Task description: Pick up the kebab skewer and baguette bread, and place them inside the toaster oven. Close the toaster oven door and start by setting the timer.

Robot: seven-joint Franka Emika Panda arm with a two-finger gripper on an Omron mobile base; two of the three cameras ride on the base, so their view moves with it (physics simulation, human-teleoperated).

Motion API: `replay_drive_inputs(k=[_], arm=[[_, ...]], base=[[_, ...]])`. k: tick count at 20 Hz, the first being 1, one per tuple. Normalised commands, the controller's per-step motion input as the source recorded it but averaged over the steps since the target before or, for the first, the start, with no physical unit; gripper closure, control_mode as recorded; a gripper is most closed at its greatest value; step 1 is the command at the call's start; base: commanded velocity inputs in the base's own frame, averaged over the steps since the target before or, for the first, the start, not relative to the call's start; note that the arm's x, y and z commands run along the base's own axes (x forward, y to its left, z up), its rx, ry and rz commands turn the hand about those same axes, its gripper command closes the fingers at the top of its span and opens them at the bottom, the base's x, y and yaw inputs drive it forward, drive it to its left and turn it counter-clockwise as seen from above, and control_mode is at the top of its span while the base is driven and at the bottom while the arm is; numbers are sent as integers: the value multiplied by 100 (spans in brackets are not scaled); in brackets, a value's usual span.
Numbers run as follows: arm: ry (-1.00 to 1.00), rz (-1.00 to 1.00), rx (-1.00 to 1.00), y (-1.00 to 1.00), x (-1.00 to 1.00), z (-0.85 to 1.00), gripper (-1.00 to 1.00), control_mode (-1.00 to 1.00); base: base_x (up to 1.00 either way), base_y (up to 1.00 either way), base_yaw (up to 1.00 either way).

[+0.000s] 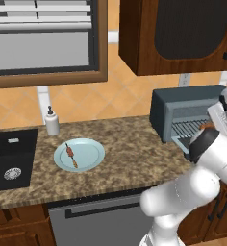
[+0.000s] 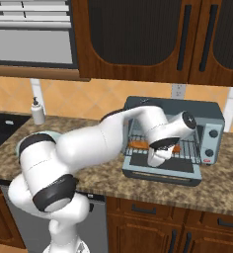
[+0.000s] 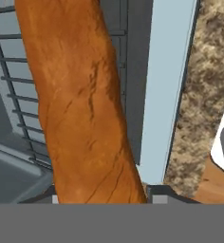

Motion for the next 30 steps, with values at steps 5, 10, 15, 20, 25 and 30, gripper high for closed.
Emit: replay_drive_inputs(k=[5,10,15,20,25,30], arm=[[-17,3,0,0,40,-20,100,-100],[-18,3,-1,-2,37,-29,100,-100],[-1,0,-3,-21,34,-11,100,-100],[0,-9,-3,-2,38,-22,100,-100],[0,-25,-7,1,26,-21,100,-100],[0,-29,-8,1,-1,-44,100,-100]], base=[[0,0,0],[0,0,0],[0,0,0],[0,0,0],[0,0,0],[0,0,0]])
